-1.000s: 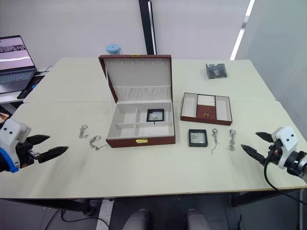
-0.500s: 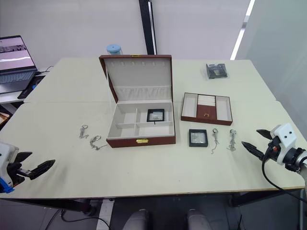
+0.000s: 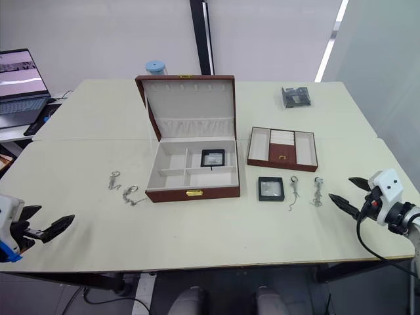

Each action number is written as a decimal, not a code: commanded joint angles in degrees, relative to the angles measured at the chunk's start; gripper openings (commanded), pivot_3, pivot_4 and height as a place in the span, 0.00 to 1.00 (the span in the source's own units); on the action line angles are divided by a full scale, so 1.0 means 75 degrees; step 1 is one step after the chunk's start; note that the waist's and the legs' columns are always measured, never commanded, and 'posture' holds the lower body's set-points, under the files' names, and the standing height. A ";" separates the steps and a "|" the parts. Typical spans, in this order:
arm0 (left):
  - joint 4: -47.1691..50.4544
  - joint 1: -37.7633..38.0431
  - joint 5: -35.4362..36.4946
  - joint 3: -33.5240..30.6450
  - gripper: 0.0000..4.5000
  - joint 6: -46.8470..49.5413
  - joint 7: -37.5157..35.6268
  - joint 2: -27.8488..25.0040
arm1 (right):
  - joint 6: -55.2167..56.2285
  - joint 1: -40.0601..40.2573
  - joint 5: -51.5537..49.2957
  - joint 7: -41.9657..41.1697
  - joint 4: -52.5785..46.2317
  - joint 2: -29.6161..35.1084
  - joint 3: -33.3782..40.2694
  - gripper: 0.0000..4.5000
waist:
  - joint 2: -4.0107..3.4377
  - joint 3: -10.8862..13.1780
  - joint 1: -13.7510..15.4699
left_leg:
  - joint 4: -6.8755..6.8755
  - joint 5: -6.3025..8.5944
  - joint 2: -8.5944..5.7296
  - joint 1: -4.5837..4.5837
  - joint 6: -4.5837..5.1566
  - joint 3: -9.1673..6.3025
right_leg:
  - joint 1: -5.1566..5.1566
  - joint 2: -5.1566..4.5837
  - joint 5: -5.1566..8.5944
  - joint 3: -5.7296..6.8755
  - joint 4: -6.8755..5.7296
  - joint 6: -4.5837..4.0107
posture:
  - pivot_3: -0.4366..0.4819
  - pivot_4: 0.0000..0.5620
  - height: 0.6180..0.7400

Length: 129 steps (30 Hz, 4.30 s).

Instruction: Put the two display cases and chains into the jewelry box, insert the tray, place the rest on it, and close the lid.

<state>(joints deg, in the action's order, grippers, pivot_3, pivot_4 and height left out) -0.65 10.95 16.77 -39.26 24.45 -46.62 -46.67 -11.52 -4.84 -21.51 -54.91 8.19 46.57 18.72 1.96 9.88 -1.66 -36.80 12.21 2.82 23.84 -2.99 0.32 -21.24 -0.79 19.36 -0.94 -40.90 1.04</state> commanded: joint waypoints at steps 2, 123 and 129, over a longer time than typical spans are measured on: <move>0.0130 -0.0071 0.0113 -0.0036 0.99 -0.0080 0.0138 -0.0067 | 0.0175 0.0066 -0.0073 -0.0024 -0.0089 0.0019 0.0200 1.00 | 0.0000 0.0000 0.0000 | 0.0000 0.0000 0.0000 0.0000 0.0000 0.0001 | 0.0000 0.0000 0.0000 0.0000 0.0000 0.0000 | 0.48 0.27 1.00; 0.1149 -0.5157 0.1323 0.3013 0.00 0.2198 0.3678 0.2351 | -0.2247 -0.2078 -0.1366 0.1337 -0.4107 -0.2258 -0.2566 1.00 | 0.0026 0.0007 0.0009 | 0.0012 0.0000 -0.0016 0.0012 -0.0002 -0.0019 | 0.0002 -0.0004 0.0000 0.0014 0.0018 0.0002 | 0.48 0.27 1.00; 0.0474 -0.5878 0.1144 0.3599 0.00 0.1963 0.3494 0.2705 | -0.2273 -0.1819 -0.1336 0.1754 -0.4371 -0.2271 -0.2367 1.00 | 0.0026 0.0008 0.0006 | 0.0012 -0.0001 -0.0019 0.0012 -0.0002 -0.0016 | 0.0002 -0.0002 0.0000 0.0010 0.0018 0.0003 | 0.48 0.27 1.00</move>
<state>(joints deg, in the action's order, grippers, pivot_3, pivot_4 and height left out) 3.28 -31.85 26.01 -12.94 40.72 -19.81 -26.59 -28.59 -18.72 -30.75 -42.69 -21.89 29.70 -0.86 2.16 9.93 -1.61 -36.71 12.20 2.68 23.93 -3.01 0.21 -21.24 -0.80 19.37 -0.87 -40.75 1.06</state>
